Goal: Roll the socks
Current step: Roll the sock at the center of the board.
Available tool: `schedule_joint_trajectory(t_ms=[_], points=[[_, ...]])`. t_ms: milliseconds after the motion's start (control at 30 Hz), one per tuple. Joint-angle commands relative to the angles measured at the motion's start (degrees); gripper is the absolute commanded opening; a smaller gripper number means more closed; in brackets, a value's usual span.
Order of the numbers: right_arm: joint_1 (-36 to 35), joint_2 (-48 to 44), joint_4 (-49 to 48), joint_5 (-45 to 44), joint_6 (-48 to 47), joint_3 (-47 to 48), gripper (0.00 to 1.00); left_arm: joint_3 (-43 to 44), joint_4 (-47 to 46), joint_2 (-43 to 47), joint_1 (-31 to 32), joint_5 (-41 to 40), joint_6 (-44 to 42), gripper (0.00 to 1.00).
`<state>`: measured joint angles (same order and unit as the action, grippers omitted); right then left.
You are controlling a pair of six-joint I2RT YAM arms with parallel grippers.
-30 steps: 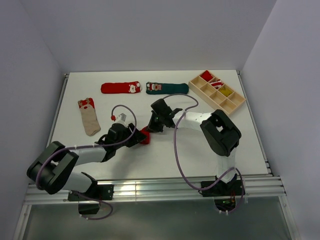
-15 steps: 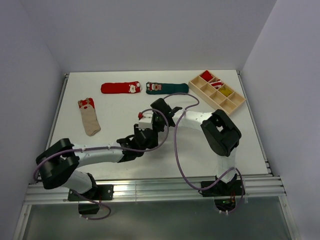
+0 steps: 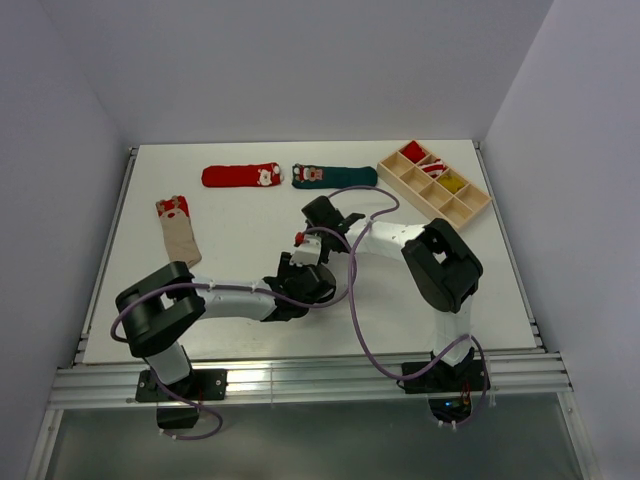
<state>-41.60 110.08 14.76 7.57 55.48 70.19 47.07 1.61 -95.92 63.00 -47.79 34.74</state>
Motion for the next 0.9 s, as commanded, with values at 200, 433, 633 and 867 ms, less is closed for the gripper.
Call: schedule_joint_trajectory(t_ms=[200,433,633,867], points=[[-0.23,-1.54,1.24,0.07,0.33,0.12,0.00,4.35,5.94,-6.12,0.28,-1.87,2.96,0.38],[-0.06,-3.12,-2.19,1.04,1.12,-2.16,0.00,4.79,6.75,-6.57,0.19,-1.52,3.75,0.04],[1.17,-6.63,-8.08,1.39,1.47,-6.73,0.15,0.31,2.18,-0.43,-2.00,5.49,3.67,0.01],[1.88,-11.11,-13.35,-0.36,-0.46,-10.25,0.53,-8.39,-8.18,8.37,-8.06,21.76,6.83,0.01]])
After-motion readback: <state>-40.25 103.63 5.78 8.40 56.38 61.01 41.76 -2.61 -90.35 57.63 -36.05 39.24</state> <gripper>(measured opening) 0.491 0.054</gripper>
